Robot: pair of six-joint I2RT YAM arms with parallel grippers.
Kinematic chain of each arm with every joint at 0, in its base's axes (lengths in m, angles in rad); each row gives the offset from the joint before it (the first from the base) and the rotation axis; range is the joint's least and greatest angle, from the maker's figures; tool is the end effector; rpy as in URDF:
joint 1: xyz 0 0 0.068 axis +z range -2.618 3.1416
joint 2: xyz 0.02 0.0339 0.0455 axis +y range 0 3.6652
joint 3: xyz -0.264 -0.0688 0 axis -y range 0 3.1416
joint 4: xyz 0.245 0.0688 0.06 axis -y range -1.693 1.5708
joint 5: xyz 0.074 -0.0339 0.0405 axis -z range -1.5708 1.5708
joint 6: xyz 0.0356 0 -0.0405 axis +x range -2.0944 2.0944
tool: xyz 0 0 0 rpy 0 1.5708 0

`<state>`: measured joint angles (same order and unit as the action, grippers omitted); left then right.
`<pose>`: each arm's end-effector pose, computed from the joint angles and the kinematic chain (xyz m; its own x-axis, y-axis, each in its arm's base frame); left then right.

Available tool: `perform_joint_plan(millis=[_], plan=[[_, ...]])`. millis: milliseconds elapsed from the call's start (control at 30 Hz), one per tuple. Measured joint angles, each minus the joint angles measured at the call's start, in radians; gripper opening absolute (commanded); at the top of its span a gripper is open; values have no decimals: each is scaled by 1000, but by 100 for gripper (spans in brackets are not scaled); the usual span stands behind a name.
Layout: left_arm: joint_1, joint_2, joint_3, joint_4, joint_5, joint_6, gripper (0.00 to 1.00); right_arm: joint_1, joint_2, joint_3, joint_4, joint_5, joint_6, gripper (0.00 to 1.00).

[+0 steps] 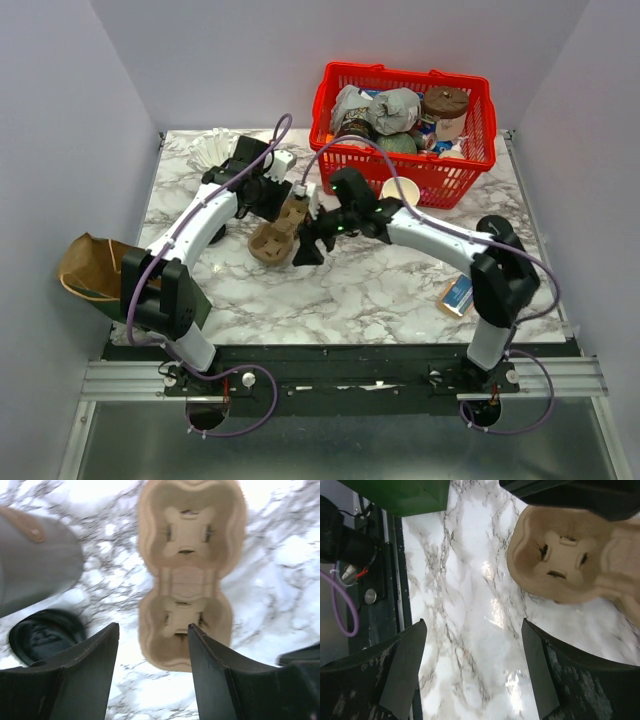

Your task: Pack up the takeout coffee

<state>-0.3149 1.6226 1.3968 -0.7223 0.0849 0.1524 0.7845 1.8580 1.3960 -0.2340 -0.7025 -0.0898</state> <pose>0.3316 -0.1112 0.2918 -0.7094 0.3902 -0.5869 0.4688 0.8831 0.0205 0.2799 0.3119 0.2463 -0.3721 -0.4682 -0.8015 -0.9272 0.1485 0.3438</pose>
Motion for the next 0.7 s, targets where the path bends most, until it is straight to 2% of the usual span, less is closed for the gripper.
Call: perform_joint_plan(millis=[167,400,533,700], plan=[[-6,3,-14,4,80,2,64,-97,-230,-64,-58,0,-37,86],[-8,44,-15,18,137,23,63,-228,-467,4,-130,-2,-85,87],[-10,78,-13,26,150,35,60,-237,-550,10,-142,-1,-95,87],[-14,140,-13,26,150,44,60,-238,-565,-26,-142,7,-77,88]])
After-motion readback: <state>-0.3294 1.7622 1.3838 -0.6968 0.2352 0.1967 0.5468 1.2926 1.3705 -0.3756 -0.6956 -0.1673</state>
